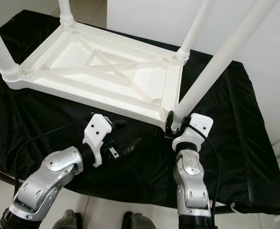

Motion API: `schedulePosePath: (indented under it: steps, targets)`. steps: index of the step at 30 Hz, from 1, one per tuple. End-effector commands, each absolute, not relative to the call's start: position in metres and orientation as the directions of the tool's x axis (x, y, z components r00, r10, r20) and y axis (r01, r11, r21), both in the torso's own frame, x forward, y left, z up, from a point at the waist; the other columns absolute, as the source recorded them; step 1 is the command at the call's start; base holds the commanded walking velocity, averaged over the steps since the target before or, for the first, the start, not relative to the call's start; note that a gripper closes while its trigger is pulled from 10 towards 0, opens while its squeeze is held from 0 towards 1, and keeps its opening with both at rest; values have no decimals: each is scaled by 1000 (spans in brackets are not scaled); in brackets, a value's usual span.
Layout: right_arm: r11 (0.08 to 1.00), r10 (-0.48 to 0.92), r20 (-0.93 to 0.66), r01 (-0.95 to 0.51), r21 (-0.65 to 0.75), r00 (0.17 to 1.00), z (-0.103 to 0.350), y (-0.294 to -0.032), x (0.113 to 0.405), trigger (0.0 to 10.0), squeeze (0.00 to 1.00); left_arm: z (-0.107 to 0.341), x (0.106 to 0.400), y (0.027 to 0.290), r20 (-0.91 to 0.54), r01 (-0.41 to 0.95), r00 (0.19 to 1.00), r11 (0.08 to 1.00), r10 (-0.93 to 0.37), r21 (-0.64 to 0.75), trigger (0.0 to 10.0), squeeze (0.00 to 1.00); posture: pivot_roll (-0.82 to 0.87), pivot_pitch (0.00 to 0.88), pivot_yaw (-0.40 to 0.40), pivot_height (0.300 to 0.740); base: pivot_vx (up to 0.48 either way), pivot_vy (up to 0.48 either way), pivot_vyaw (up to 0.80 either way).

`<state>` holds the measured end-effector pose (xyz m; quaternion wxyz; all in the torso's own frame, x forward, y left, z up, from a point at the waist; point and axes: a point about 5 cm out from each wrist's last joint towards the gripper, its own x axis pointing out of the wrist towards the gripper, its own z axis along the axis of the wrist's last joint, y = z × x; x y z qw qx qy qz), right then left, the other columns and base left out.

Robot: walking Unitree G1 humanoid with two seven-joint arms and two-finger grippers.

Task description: Building children table

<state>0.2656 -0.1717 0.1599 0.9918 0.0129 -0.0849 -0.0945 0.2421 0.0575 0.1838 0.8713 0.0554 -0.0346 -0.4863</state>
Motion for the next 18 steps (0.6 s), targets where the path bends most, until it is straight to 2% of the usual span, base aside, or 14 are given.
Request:
schedulePosePath:
  steps: [1,5,6,7,8,14,17,18]
  targets:
    - [977,-212,132,211,18,968,150,-182,255,10000,0,181,244,58,1,826,553,548,-833,133,10000,0,47,164,-151,740,0,0,0]
    - [980,-200,125,201,6,972,146,-185,248,10000,0,181,246,60,1,823,556,551,-831,141,10000,0,43,165,-150,740,0,0,0]
    - [983,-181,127,181,9,975,146,-185,244,4667,0,182,247,61,2,820,560,554,-829,145,10000,0,43,165,-150,740,0,0,0]
    - [986,-163,128,164,3,978,146,-185,241,3451,0,183,249,63,3,817,563,558,-826,147,10000,0,43,165,-150,740,0,0,0]
    - [991,-134,130,134,7,982,146,-184,238,0,0,184,251,65,6,812,570,564,-822,152,10000,0,39,165,-146,740,0,0,0]
    - [999,-48,140,46,14,989,148,-178,232,0,0,187,255,70,11,798,586,579,-810,166,10000,0,41,166,-142,740,0,0,0]
    - [987,140,133,-148,58,981,151,-163,234,0,0,190,258,76,16,785,601,595,-799,172,10000,0,46,167,-138,740,0,0,0]
    - [987,140,133,-148,58,981,151,-163,234,0,0,190,258,76,16,785,601,595,-799,172,10000,0,46,167,-138,740,0,0,0]
